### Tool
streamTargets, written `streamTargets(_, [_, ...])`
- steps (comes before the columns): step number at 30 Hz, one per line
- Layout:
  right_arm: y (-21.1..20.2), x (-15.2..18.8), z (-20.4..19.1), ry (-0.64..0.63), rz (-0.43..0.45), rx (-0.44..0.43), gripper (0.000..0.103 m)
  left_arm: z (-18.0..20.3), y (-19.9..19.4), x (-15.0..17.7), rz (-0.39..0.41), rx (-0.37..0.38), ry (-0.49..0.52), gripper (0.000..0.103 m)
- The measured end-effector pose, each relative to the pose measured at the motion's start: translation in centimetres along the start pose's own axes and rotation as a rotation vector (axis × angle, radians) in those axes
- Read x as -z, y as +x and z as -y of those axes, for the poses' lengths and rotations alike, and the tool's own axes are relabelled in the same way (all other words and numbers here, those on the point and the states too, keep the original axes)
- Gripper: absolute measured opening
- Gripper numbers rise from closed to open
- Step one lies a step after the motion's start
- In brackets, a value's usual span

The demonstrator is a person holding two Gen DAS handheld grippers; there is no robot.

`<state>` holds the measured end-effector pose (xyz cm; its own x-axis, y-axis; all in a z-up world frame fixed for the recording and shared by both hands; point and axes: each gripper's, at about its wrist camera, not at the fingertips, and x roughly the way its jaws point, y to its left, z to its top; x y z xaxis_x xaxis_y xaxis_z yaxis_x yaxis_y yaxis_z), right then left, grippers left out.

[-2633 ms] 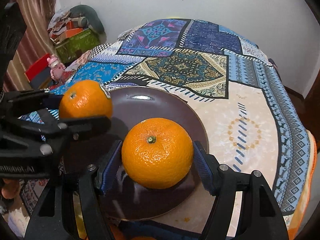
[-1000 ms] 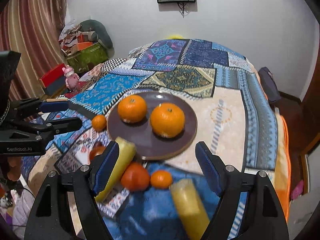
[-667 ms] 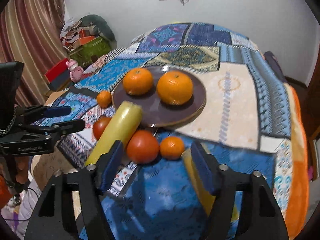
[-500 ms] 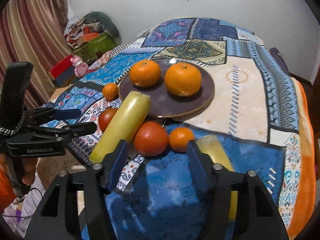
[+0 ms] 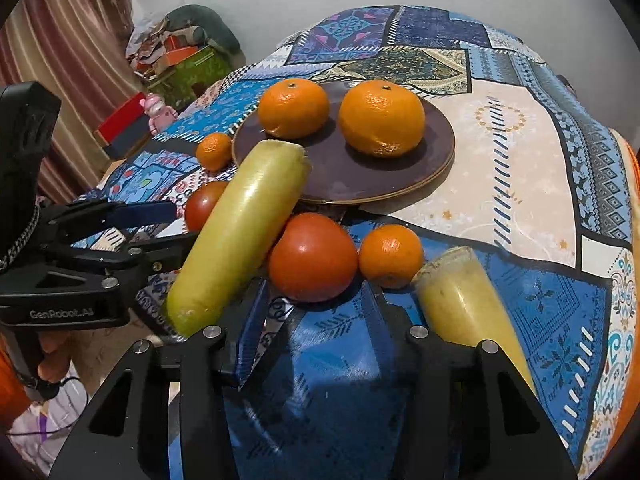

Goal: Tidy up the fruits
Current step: 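Move both tools back toward the tomatoes beside the plate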

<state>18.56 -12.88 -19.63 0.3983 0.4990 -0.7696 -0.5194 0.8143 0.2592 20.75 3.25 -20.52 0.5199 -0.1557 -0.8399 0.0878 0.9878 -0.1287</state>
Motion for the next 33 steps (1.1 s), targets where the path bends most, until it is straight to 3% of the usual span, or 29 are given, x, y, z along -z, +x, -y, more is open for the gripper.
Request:
streamTargets(11, [-0.8, -0.8, 1.4, 0.031, 0.058, 0.003, 0.044, 0.6, 1.3, -0.9, -0.025, -0.006, -0.013, 0.065])
streamTargets(22, [-0.5, -0.6, 1.2, 0.018, 0.028, 0.016, 0.044, 0.2, 1.8, -2.1, -0.037, 0.020, -0.047, 0.065])
streamTargets(33, [0.5, -1.0, 0.3, -0.001, 0.030, 0.060, 0.046, -0.5, 0.0, -1.6, 0.003, 0.025, -0.023, 0.065])
